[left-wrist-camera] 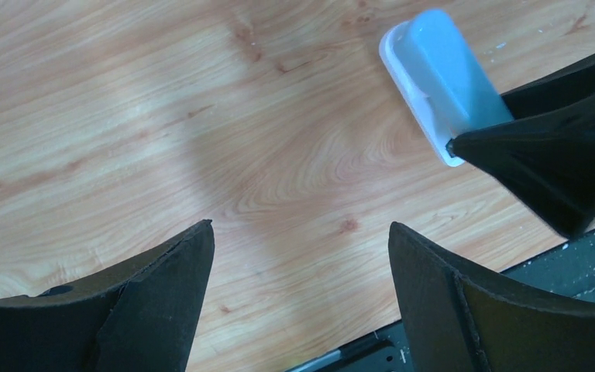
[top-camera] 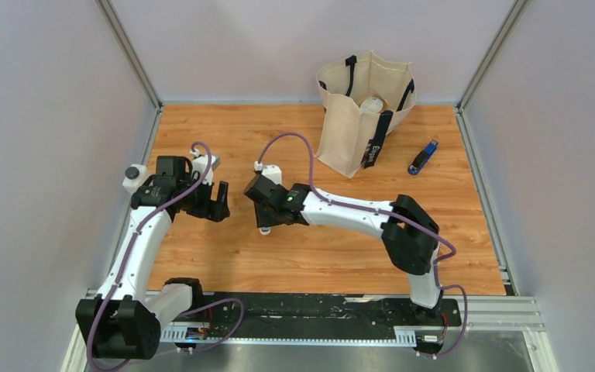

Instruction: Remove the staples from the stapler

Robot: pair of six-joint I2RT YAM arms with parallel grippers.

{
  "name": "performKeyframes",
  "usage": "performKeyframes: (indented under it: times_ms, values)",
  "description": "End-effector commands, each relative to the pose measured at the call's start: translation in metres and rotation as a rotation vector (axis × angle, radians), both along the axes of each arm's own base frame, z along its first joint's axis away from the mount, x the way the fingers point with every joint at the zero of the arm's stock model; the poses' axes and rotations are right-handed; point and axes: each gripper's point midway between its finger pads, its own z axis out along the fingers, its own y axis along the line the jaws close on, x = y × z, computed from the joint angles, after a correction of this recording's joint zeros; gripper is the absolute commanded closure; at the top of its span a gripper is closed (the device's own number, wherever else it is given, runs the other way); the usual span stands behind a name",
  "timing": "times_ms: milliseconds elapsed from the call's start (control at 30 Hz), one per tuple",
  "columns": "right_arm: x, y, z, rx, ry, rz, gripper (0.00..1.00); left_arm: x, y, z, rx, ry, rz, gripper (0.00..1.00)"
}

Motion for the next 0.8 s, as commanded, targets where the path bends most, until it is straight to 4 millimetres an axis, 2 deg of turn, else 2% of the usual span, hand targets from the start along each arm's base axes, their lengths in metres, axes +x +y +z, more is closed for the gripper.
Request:
performKeyframes:
  times_ms: [0, 167, 300, 400, 633, 767]
  values:
    - [0.017, 0.013, 0.080, 0.340, -0.064, -0.090, 1.00, 0.011, -0.014, 0.003, -0.013, -0.074, -0.110, 0.10]
    - [0.012, 0.013, 0.109, 0.528, -0.071, -0.126, 1.00, 0.003, -0.040, -0.003, -0.069, -0.048, -0.250, 0.17]
    - [0.009, 0.017, 0.121, 0.607, -0.061, -0.139, 1.00, -0.005, -0.065, -0.001, -0.130, -0.051, -0.356, 0.18]
    - [0.006, 0.022, 0.122, 0.650, -0.032, -0.141, 1.00, -0.008, -0.076, 0.000, -0.179, -0.046, -0.402, 0.16]
    - [-0.001, 0.026, 0.124, 0.713, 0.016, -0.134, 1.00, -0.008, -0.086, -0.006, -0.232, -0.037, -0.446, 0.23]
    - [-0.003, 0.024, 0.128, 0.744, 0.025, -0.132, 1.00, -0.009, -0.087, -0.011, -0.238, -0.027, -0.474, 0.31]
